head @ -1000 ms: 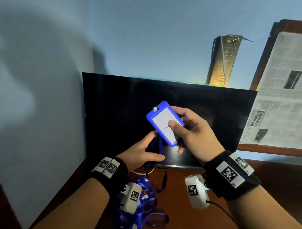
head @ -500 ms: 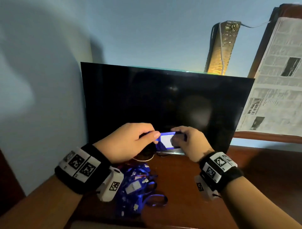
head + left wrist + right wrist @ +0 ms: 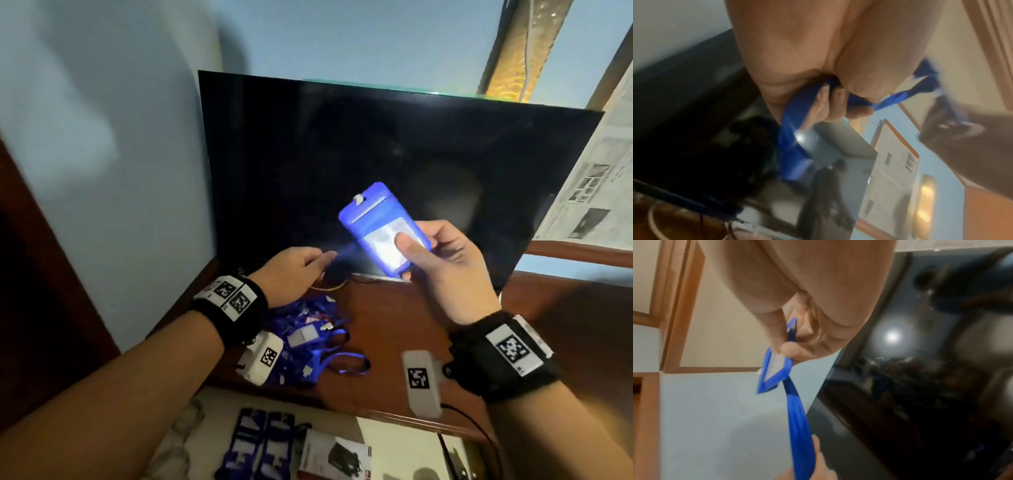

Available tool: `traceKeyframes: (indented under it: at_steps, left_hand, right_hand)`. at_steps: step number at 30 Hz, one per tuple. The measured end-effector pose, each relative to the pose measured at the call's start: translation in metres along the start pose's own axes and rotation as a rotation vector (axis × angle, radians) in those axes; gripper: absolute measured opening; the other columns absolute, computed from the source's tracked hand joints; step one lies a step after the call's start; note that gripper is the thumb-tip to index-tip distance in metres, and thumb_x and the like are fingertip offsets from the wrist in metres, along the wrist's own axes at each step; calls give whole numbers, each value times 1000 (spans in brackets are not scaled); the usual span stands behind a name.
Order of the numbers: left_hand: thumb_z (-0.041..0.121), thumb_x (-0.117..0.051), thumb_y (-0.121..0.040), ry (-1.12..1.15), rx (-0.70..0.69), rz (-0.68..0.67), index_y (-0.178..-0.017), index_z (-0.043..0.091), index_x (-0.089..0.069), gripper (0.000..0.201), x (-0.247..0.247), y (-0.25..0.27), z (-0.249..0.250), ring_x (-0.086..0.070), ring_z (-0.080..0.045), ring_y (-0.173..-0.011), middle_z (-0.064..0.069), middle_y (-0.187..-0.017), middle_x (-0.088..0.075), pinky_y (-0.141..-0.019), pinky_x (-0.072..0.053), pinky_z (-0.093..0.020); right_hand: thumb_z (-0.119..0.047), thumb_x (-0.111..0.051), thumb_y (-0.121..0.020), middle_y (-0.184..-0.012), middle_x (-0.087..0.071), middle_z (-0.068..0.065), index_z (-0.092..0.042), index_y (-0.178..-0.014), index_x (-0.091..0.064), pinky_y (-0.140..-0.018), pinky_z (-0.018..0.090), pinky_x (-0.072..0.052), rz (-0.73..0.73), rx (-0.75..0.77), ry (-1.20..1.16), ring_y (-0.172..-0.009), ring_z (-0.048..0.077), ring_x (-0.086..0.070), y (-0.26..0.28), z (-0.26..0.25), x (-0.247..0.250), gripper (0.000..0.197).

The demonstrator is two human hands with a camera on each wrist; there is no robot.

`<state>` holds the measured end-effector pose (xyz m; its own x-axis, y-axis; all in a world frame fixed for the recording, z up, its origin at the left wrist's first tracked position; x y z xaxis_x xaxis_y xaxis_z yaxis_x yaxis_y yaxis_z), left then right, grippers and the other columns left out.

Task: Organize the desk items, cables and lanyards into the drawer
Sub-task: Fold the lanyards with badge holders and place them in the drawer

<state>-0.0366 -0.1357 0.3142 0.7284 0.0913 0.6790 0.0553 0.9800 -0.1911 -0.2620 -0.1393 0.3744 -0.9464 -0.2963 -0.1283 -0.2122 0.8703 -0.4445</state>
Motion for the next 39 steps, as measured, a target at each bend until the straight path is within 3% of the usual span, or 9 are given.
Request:
traceKeyframes:
  at_steps: [6, 10, 12, 15, 20, 23, 27, 31, 39]
  left_hand:
    - [47, -44, -108, 59, -75, -95, -85, 15, -56, 41, -36, 62, 11, -53, -26, -65, -5, -70, -56, -65, -46, -38]
    - [44, -53, -105, -64, -147, -165, -86, 23, -60, 29, -32, 78, 19, -55, -16, -61, -5, -69, -59, -61, -47, -37]
    - [49, -57, -102, -136, -133, -172, -84, 26, -62, 29, -27, 74, 11, -59, -16, -65, -2, -72, -61, -64, -50, -40]
    - [53, -62, -98, -217, -16, -175, -82, 27, -65, 31, -21, 65, -24, -58, -9, -69, 2, -75, -62, -67, -48, -33]
    - [37, -66, -93, 78, 205, -147, -79, 25, -72, 19, -32, 77, -101, -73, -14, -97, -5, -88, -77, -81, -54, -34]
    - [43, -59, -102, 55, 284, -49, -74, 25, -67, 34, -38, 97, -118, -60, -15, -67, -13, -76, -68, -76, -52, -47]
    - [45, -57, -104, 104, 268, 9, -79, 21, -69, 36, -54, 117, -111, -58, -14, -63, -3, -67, -64, -65, -46, -32]
    - [38, -63, -101, 68, 300, 15, -92, 25, -73, 19, -66, 134, -118, -65, -7, -79, 5, -84, -73, -75, -51, -28]
    - [28, -83, -84, 6, 372, -80, -99, 32, -76, 17, -56, 149, -154, -69, -1, -80, 9, -87, -73, -75, -54, -17]
  right_hand:
    - [-23, -77, -90, -80, -68, 2, -22, -87, -57, -69, 40, -53, 276, -162, 545, -69, 16, -63, 15, 84, 36, 20]
    - [-20, -75, -90, -79, -63, -8, -26, -85, -56, -57, 17, -43, -182, -286, 762, -65, 0, -58, 59, 141, -14, 20]
    - [-22, -76, -89, -83, -67, -6, -27, -90, -61, -67, 28, -51, -490, -288, 722, -74, -1, -62, 83, 155, -45, 16]
    - [-23, -77, -88, -94, -72, 8, -22, -98, -65, -78, 43, -58, -736, -351, 508, -84, 23, -69, 105, 154, -80, 16]
    - [5, -72, -87, -73, -66, 6, -6, -90, -57, -60, 24, -55, -349, -431, -11, -63, 13, -63, 86, 146, -74, 20]
    - [-2, -72, -89, -80, -67, 17, -7, -89, -56, -53, 27, -55, -117, -493, -90, -62, 18, -66, 85, 168, -59, 17]
    - [-19, -76, -92, -85, -72, 15, -12, -89, -54, -58, 39, -58, 65, -507, 160, -70, 27, -71, 97, 206, -44, 24]
    - [-30, -74, -92, -81, -69, 5, -16, -89, -51, -66, 39, -59, -56, -481, 581, -69, 20, -68, 112, 222, -55, 27]
    - [-28, -77, -89, -79, -68, 11, -27, -82, -51, -56, 43, -58, -473, -557, 565, -63, 22, -63, 149, 251, -94, 27]
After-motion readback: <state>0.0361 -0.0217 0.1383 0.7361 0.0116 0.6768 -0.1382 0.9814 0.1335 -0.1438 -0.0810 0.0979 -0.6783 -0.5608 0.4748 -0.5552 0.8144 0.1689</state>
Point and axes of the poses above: each hand's wrist, its own y-axis away from the middle knuckle, its own x-axis out of the back of the hand, z = x × y, the point moved 8 cm from there along -y, towards the middle knuckle
